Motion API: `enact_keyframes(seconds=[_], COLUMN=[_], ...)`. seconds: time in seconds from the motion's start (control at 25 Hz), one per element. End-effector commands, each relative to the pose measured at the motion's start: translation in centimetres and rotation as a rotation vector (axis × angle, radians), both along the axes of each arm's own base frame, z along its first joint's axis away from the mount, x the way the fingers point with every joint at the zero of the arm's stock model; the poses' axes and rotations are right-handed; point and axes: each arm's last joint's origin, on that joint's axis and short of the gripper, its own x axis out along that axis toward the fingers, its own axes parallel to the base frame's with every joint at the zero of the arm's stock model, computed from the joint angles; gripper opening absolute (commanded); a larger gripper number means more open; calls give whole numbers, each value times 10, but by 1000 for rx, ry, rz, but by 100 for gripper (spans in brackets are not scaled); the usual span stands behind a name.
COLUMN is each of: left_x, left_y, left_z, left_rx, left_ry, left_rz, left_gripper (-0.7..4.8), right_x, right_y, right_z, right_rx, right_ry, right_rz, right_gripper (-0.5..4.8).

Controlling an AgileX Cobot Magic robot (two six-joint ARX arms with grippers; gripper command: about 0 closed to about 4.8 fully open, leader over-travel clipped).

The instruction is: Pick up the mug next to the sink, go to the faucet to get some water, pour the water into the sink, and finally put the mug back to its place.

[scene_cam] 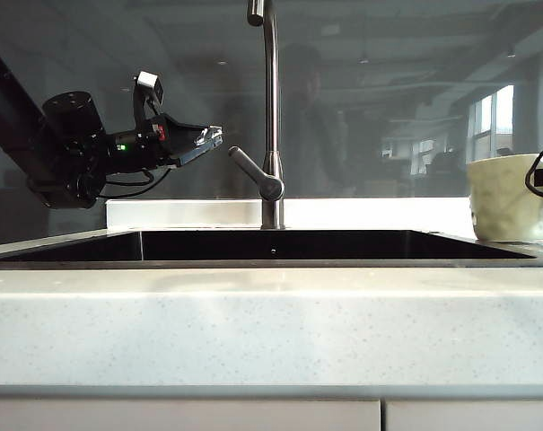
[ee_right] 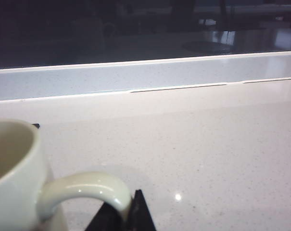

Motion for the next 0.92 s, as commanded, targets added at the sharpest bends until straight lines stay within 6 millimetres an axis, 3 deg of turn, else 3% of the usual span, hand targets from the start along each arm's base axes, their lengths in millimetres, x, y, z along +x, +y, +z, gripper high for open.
enact_keyframes(seconds=[0.04, 0.24, 0.44, 0.92], left_x=[-1, -1, -1, -1], left_y=[1, 1, 1, 1], left_z=[6, 6, 6, 5], left_rx=[-5, -5, -5, -3], left_ry=[-22, -22, -22, -13], left_rz=[3, 3, 3, 3], left_gripper=[246, 246, 246, 246], right_x=[0, -7, -10, -16], right_y=[0, 1, 1, 2], right_z=[8, -1, -3, -5], right_rx=[4, 10, 12, 12], right_ry=[-67, -22, -11, -6], right_rz=[-2, -2, -2, -16], right_gripper=[17, 37, 95, 95])
